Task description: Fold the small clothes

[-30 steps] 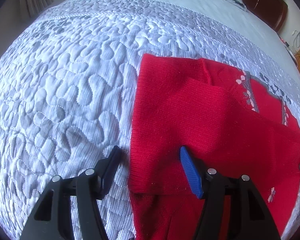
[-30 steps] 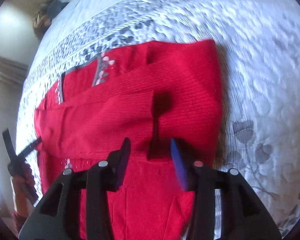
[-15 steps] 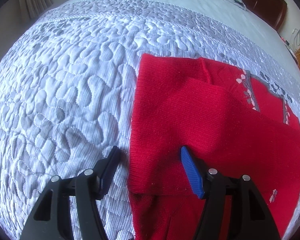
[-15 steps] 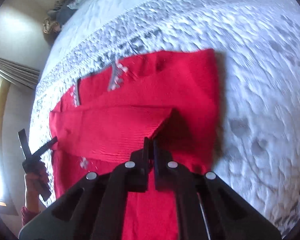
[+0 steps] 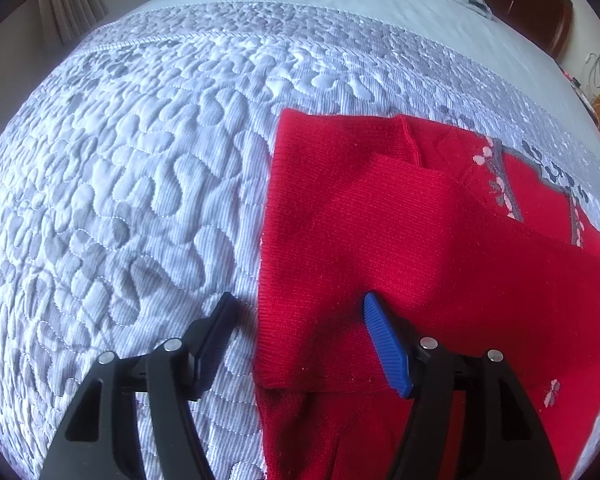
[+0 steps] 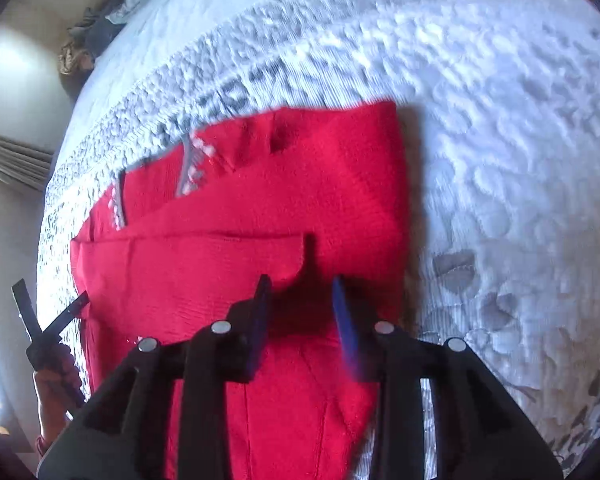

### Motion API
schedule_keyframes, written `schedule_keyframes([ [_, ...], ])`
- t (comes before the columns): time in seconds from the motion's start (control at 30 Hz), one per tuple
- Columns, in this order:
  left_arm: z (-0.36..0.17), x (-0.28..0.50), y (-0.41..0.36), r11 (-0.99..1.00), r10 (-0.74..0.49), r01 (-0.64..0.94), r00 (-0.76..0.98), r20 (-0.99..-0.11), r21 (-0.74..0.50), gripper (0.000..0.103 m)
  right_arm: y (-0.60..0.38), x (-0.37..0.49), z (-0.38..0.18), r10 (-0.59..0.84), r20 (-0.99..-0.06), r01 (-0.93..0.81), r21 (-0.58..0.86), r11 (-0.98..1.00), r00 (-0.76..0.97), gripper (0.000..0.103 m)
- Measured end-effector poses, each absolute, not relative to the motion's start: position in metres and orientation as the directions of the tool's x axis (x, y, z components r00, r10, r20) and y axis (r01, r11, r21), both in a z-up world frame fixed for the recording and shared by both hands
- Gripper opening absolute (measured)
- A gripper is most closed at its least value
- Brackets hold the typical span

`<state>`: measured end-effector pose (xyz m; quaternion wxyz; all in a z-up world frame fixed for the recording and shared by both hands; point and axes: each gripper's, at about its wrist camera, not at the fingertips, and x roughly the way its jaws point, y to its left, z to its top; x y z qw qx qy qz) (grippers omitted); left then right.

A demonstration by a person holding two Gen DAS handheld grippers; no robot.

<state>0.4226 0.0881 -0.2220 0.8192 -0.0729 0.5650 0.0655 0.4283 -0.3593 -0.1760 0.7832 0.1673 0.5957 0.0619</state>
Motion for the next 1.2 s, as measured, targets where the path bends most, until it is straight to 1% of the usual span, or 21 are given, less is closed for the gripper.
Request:
schedule_keyframes([
  [0.07,-0.223,0.422,0.086,0.981,0.029,-0.189,0.358,-0.933,-0.042,0.068,-0.359,0.428,-0.178,0.283,-0.918,0.106,0.322,0.941,0.277,0.051],
  [0.17,-0.223,0.421,0.084,0.98,0.037,-0.197,0.361,-0.932,-0.037,0.069,-0.356,0.436,-0.193,0.304,-0.92,0.119,0.34,0.933,0.247,0.049],
  [0.2,-0.224,0.421,0.083,0.979,0.04,-0.198,0.361,-0.932,-0.035,0.069,-0.355,0.438,-0.197,0.32,-0.916,0.119,0.355,0.927,0.242,0.039],
  [0.23,-0.224,0.422,0.083,0.979,0.043,-0.2,0.361,-0.932,-0.033,0.069,-0.35,0.441,-0.202,0.329,-0.917,0.105,0.359,0.928,0.226,0.033],
  [0.3,-0.224,0.422,0.082,0.979,0.045,-0.2,0.361,-0.932,-0.03,0.069,-0.34,0.444,-0.202,0.292,-0.929,0.069,0.315,0.947,0.228,0.008],
  [0.37,-0.224,0.423,0.082,0.979,0.038,-0.202,0.362,-0.931,-0.038,0.07,-0.333,0.442,-0.189,0.258,-0.924,0.024,0.275,0.961,0.282,0.005],
  [0.47,-0.223,0.42,0.084,0.976,0.034,-0.211,0.376,-0.926,-0.049,0.07,-0.338,0.437,-0.172,0.266,-0.896,0.024,0.294,0.956,0.356,0.005],
  [0.53,-0.223,0.417,0.082,0.976,0.049,-0.213,0.385,-0.922,-0.037,0.071,-0.343,0.44,-0.185,0.227,-0.921,0.068,0.261,0.963,0.318,0.005],
  [0.6,-0.224,0.417,0.08,0.975,0.067,-0.223,0.389,-0.919,-0.023,0.072,-0.344,0.444,-0.208,0.222,-0.943,0.088,0.25,0.964,0.249,0.005],
  [0.73,-0.223,0.418,0.078,0.975,0.075,-0.222,0.387,-0.919,-0.014,0.073,-0.352,0.44,-0.206,0.263,-0.922,0.118,0.306,0.945,0.282,0.006],
  [0.8,-0.219,0.415,0.08,0.978,0.068,-0.209,0.386,-0.92,-0.015,0.074,-0.357,0.432,-0.2,0.277,-0.913,0.127,0.325,0.937,0.298,0.017],
  [0.93,-0.205,0.386,0.083,0.986,0.027,-0.166,0.348,-0.937,-0.033,0.078,-0.357,0.382,-0.177,0.257,-0.911,0.082,0.297,0.951,0.323,0.019],
  [1.0,-0.201,0.354,0.083,0.991,0.007,-0.126,0.32,-0.947,-0.035,0.08,-0.355,0.346,-0.169,0.264,-0.908,0.045,0.294,0.955,0.324,0.027],
  [1.07,-0.199,0.317,0.081,0.997,0.022,-0.078,0.312,-0.95,-0.003,0.08,-0.348,0.301,-0.168,0.259,-0.918,0.01,0.275,0.961,0.302,0.031],
  [1.13,-0.197,0.283,0.079,0.999,0.034,-0.044,0.32,-0.947,0.021,0.081,-0.342,0.254,-0.172,0.257,-0.928,-0.01,0.264,0.964,0.271,0.031],
  [1.2,-0.195,0.242,0.081,1.0,0.025,-0.02,0.312,-0.95,0.02,0.082,-0.341,0.214,-0.176,0.254,-0.931,-0.012,0.26,0.965,0.26,0.032],
])
